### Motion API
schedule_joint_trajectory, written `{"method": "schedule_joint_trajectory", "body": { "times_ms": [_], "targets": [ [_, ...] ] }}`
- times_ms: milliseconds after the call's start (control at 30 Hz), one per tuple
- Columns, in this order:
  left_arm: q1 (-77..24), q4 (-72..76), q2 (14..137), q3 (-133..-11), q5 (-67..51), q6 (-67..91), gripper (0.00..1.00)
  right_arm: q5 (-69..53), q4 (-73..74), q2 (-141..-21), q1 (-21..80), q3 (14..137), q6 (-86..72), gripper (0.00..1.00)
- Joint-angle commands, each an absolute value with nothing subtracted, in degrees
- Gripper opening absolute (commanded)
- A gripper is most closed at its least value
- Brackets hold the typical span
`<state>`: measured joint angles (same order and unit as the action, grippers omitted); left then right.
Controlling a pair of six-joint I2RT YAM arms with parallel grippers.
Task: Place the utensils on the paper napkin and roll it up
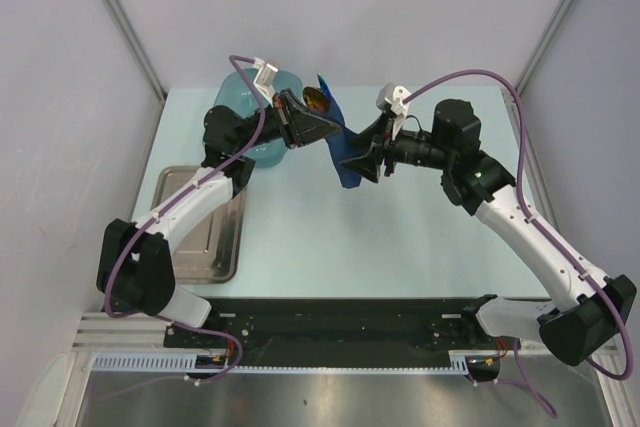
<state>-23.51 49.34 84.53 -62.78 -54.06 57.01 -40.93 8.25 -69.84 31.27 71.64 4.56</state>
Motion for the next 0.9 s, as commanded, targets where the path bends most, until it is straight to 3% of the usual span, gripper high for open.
{"method": "schedule_joint_trajectory", "body": {
  "times_ms": [0, 867],
  "targets": [
    [-24.17, 54.58, 82.09, -64.86, -55.55, 58.63, 0.0, -40.87, 6.77, -68.91, 31.2, 70.84, 5.36, 0.6],
    [-25.58, 48.78, 81.3, -62.75, -52.73, 55.29, 0.0, -41.75, 0.79, -68.64, 32.26, 74.79, 1.23, 0.65]
  ]
}}
